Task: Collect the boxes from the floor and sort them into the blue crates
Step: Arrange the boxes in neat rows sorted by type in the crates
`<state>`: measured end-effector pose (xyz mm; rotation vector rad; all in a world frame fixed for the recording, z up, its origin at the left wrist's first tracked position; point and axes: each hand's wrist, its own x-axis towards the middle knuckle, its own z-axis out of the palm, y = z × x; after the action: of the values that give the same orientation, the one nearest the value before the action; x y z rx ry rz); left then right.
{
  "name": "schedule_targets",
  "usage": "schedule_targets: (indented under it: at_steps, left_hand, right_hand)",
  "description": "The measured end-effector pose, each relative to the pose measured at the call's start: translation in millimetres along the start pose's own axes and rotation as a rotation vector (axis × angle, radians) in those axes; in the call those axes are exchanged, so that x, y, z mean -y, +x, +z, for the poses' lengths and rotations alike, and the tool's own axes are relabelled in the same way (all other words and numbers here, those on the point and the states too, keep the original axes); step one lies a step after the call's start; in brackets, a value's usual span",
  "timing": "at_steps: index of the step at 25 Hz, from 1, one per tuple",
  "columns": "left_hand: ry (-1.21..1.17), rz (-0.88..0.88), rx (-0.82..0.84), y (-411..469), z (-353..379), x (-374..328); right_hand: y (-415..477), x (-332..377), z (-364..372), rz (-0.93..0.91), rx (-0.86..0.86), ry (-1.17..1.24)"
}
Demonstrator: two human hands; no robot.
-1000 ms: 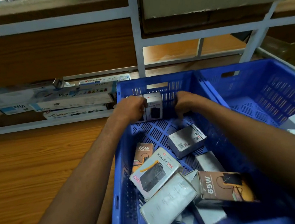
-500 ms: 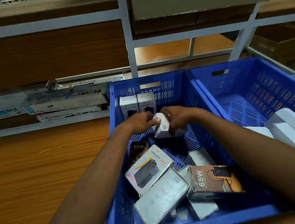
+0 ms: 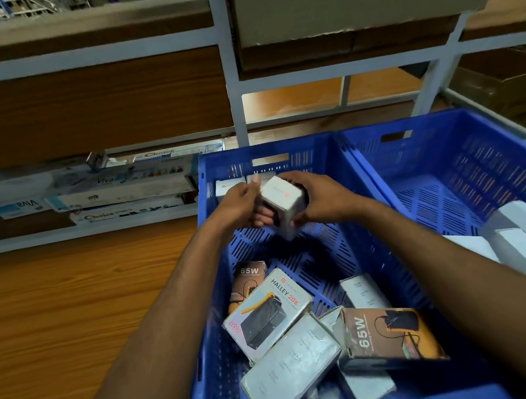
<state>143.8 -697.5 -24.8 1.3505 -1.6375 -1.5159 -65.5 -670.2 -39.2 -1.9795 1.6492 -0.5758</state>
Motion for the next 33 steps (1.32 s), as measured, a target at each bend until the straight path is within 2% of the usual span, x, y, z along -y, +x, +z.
schedule_targets:
  at_steps: [4, 8, 11, 13, 19, 21, 23, 24, 26, 28, 31, 33]
  left_hand:
    - [-0.096, -0.062, -0.015, 7.1, -5.4, 2.8]
    - [-0.131, -0.038, 0.004, 5.3, -5.7, 2.3]
    - [0.134, 0.043, -0.046, 10.6, -5.1, 8.5]
    - [0.245, 0.083, -0.019, 11.1, -3.3, 12.1]
    - [0.345, -0.014, 0.252, 5.4, -2.1, 12.8]
    - [0.335, -0.017, 0.264, 5.3, -2.2, 14.5]
    - [0.281, 0.037, 0.203, 9.1, -4.1, 19.3]
    - [0.258, 0.071, 0.161, 11.1, -5.3, 21.1]
    - [0.267, 0.155, 0.097, 11.8, -5.9, 21.1]
    - [0.409, 0.285, 0.039, 11.1, -5.7, 19.9]
    - [0.494, 0.471, 0.015, 10.4, -4.9, 18.6]
    - [0.535, 0.544, 0.005, 11.1, -3.7, 18.8]
  right_hand:
    - [1.0, 0.3, -3.5, 0.042, 0.083, 0.081]
    - [2.8, 2.8, -4.7, 0.085, 0.109, 0.157]
    - [7.0, 3.3, -10.2, 0.212, 0.089, 0.311]
    - [5.9, 6.0, -14.4, 0.303, 0.042, 0.381]
    - [0.6, 12.8, -23.0, 0.425, 0.017, 0.538]
    - [-0.9, 9.4, -24.5, 0.459, 0.003, 0.619]
    - [-1.0, 9.8, -23.9, 0.434, 0.011, 0.658]
    - [0.3, 7.9, -23.8, 0.397, -0.010, 0.601]
    - [0.3, -1.4, -23.7, 0.245, -0.061, 0.301]
    - [-2.3, -3.8, -21.0, 0.062, -0.053, 0.021]
    - [-5.1, 0.5, -12.5, -0.141, -0.020, -0.147]
    - [-7.9, 4.9, -12.2, -0.179, -0.045, -0.204]
